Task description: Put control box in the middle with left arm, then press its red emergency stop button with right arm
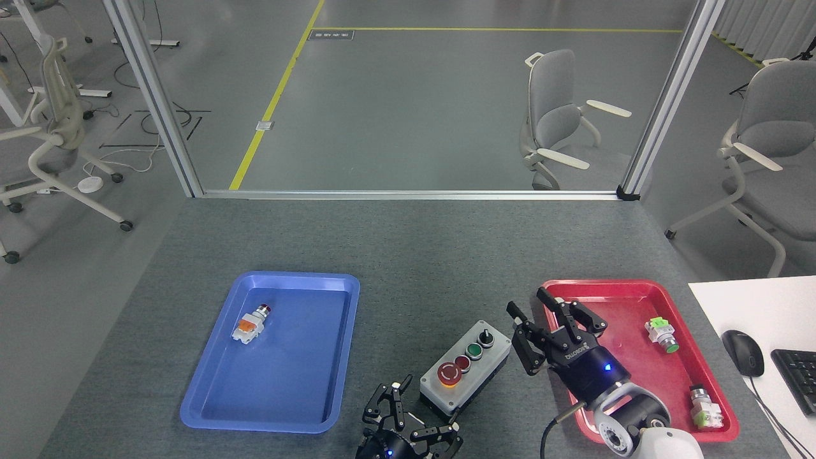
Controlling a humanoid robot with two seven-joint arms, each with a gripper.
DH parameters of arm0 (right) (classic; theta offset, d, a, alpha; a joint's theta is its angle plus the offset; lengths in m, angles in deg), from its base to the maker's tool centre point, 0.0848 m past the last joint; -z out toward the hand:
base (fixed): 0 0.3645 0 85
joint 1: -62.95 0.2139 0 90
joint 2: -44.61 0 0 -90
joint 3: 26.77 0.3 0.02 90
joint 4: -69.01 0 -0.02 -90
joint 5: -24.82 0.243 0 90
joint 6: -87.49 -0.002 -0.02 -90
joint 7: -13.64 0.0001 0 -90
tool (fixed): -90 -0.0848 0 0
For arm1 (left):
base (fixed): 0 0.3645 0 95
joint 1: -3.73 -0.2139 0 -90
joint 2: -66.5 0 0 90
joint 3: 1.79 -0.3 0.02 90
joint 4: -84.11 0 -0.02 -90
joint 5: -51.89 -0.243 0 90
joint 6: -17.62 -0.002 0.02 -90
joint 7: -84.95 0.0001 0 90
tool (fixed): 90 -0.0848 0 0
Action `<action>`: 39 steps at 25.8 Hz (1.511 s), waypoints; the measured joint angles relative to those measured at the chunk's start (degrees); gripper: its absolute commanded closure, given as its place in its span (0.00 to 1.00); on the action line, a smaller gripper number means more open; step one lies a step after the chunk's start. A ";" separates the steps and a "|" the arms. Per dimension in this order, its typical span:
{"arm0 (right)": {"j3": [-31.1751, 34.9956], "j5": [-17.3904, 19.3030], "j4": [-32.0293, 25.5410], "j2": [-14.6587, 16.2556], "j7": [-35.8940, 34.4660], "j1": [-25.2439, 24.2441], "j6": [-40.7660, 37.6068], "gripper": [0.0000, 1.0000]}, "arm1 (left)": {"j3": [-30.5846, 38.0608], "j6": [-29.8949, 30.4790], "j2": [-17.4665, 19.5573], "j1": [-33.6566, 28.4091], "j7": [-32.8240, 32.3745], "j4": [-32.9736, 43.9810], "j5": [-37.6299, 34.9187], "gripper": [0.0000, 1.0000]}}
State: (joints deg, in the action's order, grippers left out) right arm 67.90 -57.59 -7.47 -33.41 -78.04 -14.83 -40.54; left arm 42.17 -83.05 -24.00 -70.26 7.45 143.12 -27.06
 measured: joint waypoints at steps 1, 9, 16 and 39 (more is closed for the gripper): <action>-0.14 -0.02 0.39 0.23 -0.07 0.09 -1.94 0.90 | 0.24 0.03 0.70 -0.44 0.00 0.94 0.01 0.02; -0.64 -0.09 1.57 0.88 0.44 0.57 -6.79 1.00 | 3.33 0.21 7.75 -6.07 0.00 10.85 0.02 0.01; -6.67 -0.41 7.16 0.25 4.96 4.29 -6.96 1.00 | 12.56 0.65 13.13 -12.82 -0.06 21.50 0.02 0.01; -15.08 -0.44 13.92 -1.08 7.07 5.34 -6.97 1.00 | 40.44 1.81 12.71 -3.39 -1.00 18.96 11.42 0.01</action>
State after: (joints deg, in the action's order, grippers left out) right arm 52.82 -58.03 6.46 -34.48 -70.97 -9.49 -47.50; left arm 82.60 -81.24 -11.29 -73.64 6.45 162.09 -15.63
